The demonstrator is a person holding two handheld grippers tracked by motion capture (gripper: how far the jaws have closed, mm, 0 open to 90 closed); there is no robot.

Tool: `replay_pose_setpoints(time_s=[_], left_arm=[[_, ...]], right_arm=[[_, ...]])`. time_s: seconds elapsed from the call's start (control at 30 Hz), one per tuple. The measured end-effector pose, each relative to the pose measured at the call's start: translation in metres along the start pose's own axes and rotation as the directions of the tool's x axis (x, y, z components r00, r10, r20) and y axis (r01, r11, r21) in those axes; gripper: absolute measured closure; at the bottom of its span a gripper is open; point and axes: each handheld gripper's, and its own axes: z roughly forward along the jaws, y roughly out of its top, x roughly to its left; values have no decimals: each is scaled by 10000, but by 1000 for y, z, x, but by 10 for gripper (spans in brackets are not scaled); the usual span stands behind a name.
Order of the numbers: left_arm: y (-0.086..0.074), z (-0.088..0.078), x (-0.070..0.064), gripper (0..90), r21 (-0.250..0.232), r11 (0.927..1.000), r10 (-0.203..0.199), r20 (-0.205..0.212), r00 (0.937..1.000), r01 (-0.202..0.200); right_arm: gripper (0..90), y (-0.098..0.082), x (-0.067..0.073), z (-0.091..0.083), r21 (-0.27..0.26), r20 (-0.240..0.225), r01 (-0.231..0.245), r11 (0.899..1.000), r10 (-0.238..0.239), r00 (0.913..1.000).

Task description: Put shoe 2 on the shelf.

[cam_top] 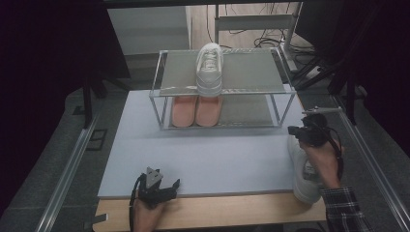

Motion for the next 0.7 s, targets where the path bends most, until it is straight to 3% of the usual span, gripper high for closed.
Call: replay_pose_setpoints(time_s=[0.23,0.7], left_arm=[[0,0,0,137,-1,10000,-1,-2,10000,1],[0,0,0,137,-3,10000,4,-3,10000,-4]], right_arm=[[899,-13,-27,-6,33,741,-460,9989,456,9962],[899,-45,-68,-5,233,1576,-1222,9922,1170,9805]])
